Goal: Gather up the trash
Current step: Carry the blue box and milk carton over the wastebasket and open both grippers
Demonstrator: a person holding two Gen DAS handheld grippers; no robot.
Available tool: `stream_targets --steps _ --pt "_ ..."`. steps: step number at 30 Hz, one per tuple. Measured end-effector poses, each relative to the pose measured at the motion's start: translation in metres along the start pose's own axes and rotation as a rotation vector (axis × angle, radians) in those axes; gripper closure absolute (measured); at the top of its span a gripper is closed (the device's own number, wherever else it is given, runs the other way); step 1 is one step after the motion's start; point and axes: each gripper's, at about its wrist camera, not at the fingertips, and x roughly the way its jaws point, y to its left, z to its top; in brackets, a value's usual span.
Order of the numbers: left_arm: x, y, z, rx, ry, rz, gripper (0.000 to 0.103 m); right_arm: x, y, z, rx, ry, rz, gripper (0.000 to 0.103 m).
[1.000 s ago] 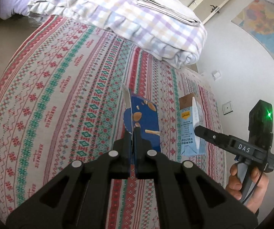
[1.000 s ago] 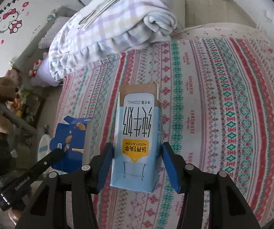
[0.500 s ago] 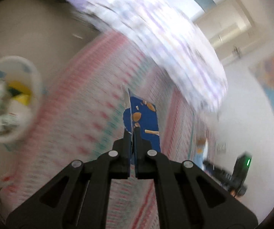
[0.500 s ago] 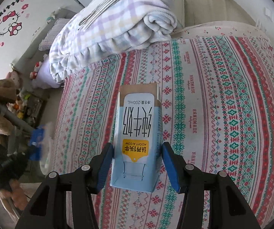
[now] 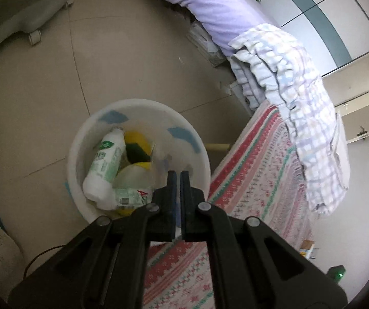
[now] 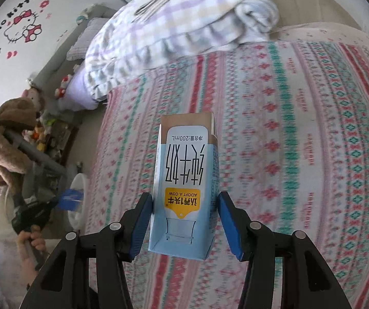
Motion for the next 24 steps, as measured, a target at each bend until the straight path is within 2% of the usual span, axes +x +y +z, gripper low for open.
stream_targets --steps 3,6,9,10,11,12,13,14,17,19,24 --pt "0.008 -0.006 0.003 0.003 0.021 -0.016 0.1 0.006 0.01 -0.004 -0.024 0.004 0.006 0.05" --pt "0.013 0.003 0.008 -0.051 0.045 -0.021 0.099 0.012 0.016 -0.006 -0.038 0.005 0.007 0.05" --pt "-0.007 0.014 0.008 -0.12 -0.011 -0.069 0.099 0.016 0.028 -0.009 -0.053 0.002 0.052 0.05" --pt "-0.015 0.014 0.007 -0.115 -0.043 -0.061 0.096 0.02 0.036 -0.01 -0.059 0.008 0.08 0.05" --pt "-0.026 0.014 0.006 -0.103 -0.09 -0.014 0.092 0.025 0.045 -0.011 -0.066 0.016 0.105 0.05" --pt "-0.032 0.015 0.006 -0.098 -0.118 0.031 0.081 0.03 0.053 -0.011 -0.072 0.024 0.123 0.049" --pt "-0.034 0.016 0.006 -0.102 -0.129 0.053 0.073 0.04 0.066 -0.012 -0.08 0.039 0.147 0.049" --pt "-0.038 0.023 0.007 -0.125 -0.141 0.066 0.071 0.052 0.082 -0.014 -0.093 0.058 0.167 0.049" --pt "-0.043 0.042 0.008 -0.215 -0.153 0.042 0.069 0.09 0.132 -0.02 -0.139 0.121 0.204 0.049" --pt "-0.048 0.055 0.006 -0.285 -0.165 0.03 0.061 0.115 0.167 -0.027 -0.164 0.163 0.243 0.049" --pt "-0.058 0.066 0.002 -0.341 -0.191 0.063 0.058 0.176 0.265 -0.028 -0.242 0.227 0.287 0.049"
